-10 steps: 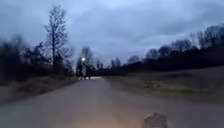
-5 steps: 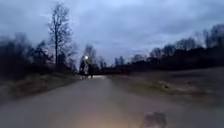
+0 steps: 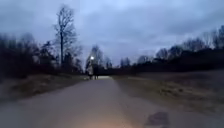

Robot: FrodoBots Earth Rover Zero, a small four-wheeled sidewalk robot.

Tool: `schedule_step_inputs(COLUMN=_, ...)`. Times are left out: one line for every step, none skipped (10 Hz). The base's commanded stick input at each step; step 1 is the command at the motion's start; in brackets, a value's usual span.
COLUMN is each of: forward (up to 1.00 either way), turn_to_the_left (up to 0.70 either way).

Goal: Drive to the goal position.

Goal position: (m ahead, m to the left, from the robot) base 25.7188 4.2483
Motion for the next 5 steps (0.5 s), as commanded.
schedule_step_inputs(forward=1.0, turn_to_the_left=0.0)
schedule_step_inputs(forward=1.0, turn_to_the_left=0.0)
schedule_step_inputs(forward=1.0, turn_to_the_left=0.0)
schedule_step_inputs(forward=1.0, turn_to_the_left=0.0)
schedule_step_inputs(forward=1.0, turn_to_the_left=0.0)
